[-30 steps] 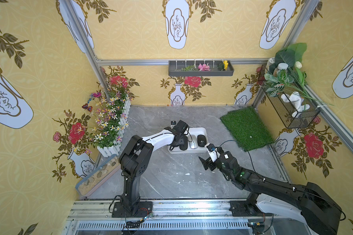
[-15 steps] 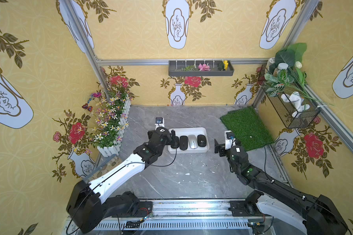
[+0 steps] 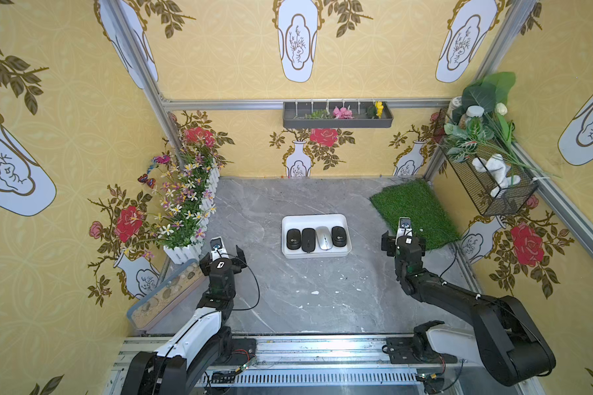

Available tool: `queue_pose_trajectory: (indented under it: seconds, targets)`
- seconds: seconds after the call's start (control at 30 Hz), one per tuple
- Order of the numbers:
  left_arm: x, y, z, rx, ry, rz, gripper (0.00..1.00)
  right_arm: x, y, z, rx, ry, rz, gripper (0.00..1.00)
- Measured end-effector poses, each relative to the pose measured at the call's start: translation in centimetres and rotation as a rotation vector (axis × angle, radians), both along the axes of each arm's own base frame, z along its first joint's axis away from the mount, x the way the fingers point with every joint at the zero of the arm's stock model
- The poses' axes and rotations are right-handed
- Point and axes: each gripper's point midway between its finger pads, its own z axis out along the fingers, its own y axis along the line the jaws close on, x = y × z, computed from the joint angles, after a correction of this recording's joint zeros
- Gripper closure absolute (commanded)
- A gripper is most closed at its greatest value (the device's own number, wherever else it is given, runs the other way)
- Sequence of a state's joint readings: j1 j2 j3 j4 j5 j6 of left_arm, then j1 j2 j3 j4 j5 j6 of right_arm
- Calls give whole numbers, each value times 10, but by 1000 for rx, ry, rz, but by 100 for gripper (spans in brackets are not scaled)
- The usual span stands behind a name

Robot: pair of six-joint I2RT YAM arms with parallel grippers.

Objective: Put the mouse in the storage box
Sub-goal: Reset both arms

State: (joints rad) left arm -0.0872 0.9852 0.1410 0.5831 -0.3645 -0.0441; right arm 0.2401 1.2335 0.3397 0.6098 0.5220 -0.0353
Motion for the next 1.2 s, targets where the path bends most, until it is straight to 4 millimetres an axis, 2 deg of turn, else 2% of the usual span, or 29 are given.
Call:
queue_pose_trajectory:
  seconds: [0.1,0.17,0.2,0.3,0.4,0.53,0.6,0.67,0.77,0.87,1.2]
  targets:
    - [17,0,-9,3,14,-23,0,1,-2,4,-9,-13,-3,3]
    - [17,8,-20,2,41,1,0,0,-5,6,1,-24,-10,3]
    - [18,11,-18,-5,30,4,0,-2,-7,4,9,-24,-17,3]
    - [19,19,-10,-41,-31,11,0,-18,-14,-26,29,12,-25,3]
    - [17,21,-25,-84,-15,-16,0,-30,-19,-54,24,68,-32,3]
    - [25,11,-18,-122,-39,-96,0,-15,-17,-49,49,38,-13,3]
    - [31,9,-11,-129,-52,-120,0,-7,-20,-42,76,16,-12,3]
    - [36,9,-9,-134,-53,-129,0,-3,-26,-45,105,17,-20,3]
    - [39,12,-9,-150,-41,-107,0,-5,-32,-56,130,40,-27,3]
    - [39,17,-11,-157,-35,-76,0,-6,-28,-60,147,45,-10,3]
    - [38,19,-12,-162,-31,-60,0,-4,-26,-57,161,28,3,3]
